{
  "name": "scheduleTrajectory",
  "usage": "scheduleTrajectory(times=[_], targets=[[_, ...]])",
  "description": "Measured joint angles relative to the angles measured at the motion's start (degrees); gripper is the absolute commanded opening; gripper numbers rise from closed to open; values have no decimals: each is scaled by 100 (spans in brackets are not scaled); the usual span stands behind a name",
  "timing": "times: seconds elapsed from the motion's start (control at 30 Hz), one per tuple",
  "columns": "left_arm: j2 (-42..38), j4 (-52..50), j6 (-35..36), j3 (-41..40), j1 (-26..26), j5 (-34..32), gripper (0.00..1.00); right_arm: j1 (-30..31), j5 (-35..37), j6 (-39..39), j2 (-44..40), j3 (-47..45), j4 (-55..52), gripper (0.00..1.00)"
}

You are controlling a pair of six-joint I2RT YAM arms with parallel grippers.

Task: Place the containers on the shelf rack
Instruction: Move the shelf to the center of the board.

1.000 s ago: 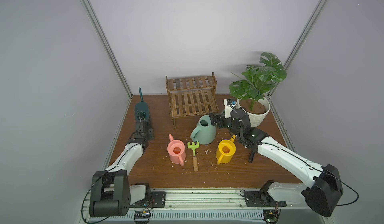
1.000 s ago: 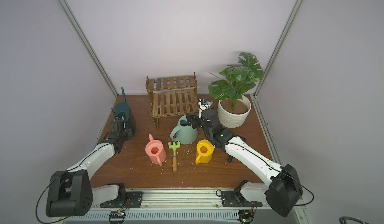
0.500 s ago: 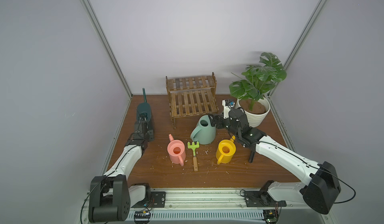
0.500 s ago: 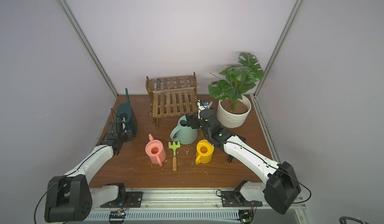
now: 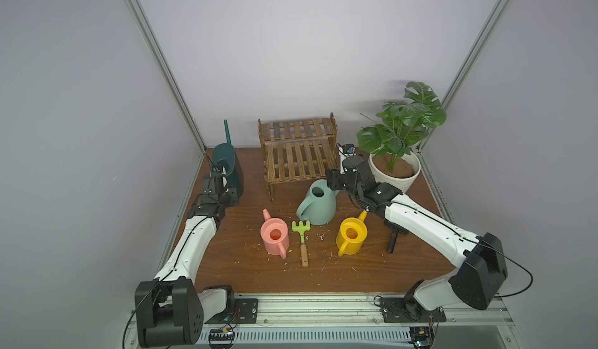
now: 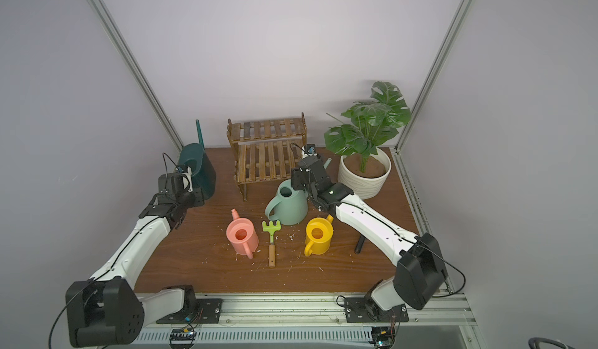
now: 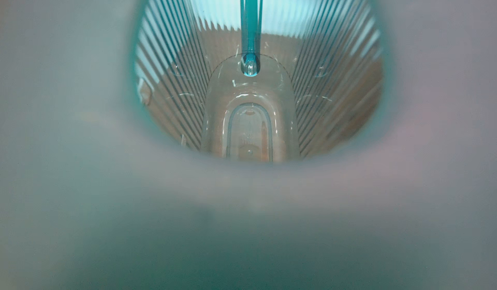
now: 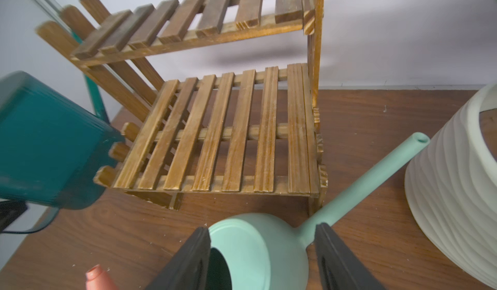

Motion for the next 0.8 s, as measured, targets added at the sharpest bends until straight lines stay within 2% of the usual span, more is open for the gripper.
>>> scheduleTrajectory(times=[0.3, 0.5, 0.8], targets=[[2, -459, 31, 378, 4, 245, 0, -76, 636, -127, 861, 973, -748, 62], [-24, -796, 186, 575, 7, 400, 0, -450, 540, -184, 1386, 1458, -1062, 61], [-662, -1082, 573, 586, 9, 1034, 0, -748, 151, -372, 2157, 2151, -1519, 55]])
